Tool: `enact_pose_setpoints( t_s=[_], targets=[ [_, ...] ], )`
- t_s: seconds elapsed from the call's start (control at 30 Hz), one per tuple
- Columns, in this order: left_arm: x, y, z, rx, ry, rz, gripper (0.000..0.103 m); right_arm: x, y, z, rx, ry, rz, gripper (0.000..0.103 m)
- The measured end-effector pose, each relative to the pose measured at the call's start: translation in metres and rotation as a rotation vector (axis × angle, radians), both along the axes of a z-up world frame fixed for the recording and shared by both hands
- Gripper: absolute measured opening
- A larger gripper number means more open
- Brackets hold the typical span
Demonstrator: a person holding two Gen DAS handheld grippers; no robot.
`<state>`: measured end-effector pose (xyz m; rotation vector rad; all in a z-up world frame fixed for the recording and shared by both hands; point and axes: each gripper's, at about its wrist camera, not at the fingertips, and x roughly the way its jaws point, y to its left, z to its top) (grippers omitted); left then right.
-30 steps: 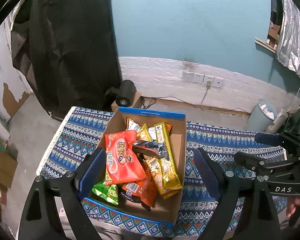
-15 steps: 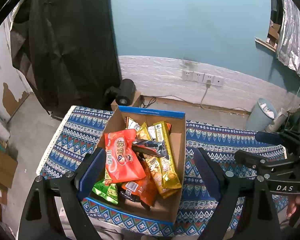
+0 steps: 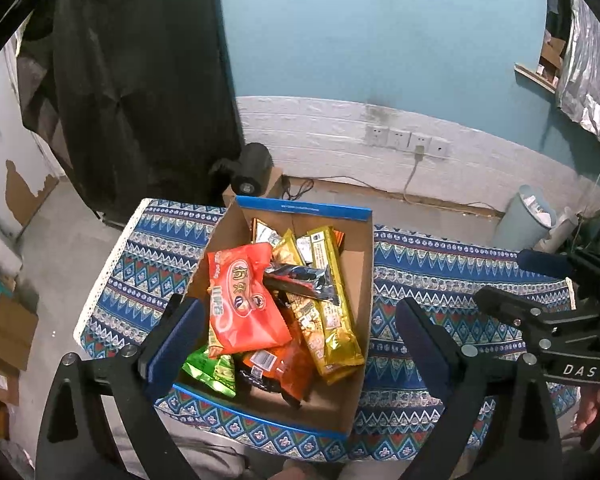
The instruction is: Organize snacks
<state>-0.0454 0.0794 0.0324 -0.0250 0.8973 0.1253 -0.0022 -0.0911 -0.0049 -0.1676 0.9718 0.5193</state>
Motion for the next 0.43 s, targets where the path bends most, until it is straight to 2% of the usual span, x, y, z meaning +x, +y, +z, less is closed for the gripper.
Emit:
enact_pose_setpoints(
  t_s=[0.43],
  targets=[
    [0.0002, 0.0008, 0.0001, -0.019, 0.000, -0.004, 0.097, 0.0027, -0.0030, 0.0055, 0.000, -0.002, -0.004, 0.077]
  ],
)
